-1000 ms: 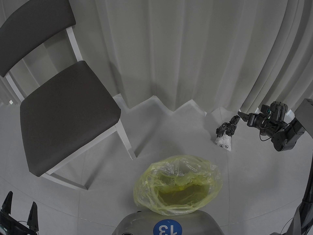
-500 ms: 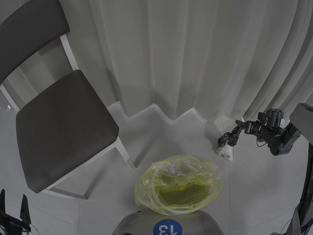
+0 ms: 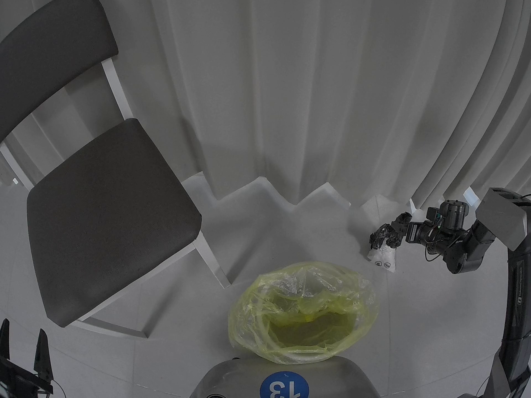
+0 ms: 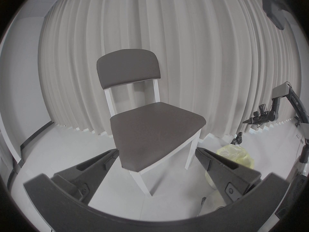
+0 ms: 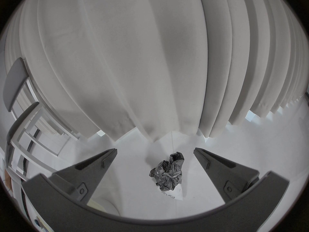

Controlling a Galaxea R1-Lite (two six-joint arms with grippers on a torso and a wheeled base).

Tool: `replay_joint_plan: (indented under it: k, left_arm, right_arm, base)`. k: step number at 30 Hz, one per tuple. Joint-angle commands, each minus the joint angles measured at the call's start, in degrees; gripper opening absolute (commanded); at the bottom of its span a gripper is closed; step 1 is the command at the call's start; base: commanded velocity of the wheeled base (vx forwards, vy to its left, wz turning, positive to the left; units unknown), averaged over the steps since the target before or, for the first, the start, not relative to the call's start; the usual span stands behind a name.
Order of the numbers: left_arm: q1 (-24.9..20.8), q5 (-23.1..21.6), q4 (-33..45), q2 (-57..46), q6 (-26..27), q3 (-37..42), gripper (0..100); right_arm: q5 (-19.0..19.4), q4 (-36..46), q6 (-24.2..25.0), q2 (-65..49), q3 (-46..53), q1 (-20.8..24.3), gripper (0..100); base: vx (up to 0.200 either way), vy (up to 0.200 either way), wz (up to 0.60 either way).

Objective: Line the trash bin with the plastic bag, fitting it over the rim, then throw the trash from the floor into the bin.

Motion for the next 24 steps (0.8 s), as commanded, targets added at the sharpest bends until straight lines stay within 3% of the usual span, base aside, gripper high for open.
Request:
replay_joint_plan:
  k: [1, 24]
  left_arm:
    - [0.0, 0.0, 0.0, -0.9, 0.0, 1.0, 100]
    - [0.0, 0.0, 0.0, -0.9, 0.5, 1.0, 100]
  right_arm:
    - [-0.1, -0.1, 0.0, 2.9, -1.6, -0.3, 100]
    - [-0.6, -5.3, 2.4, 11.1, -6.8, 0.2, 100]
  base:
    - [0.0, 0.0, 0.0]
    - [0.0, 0.0, 0.0]
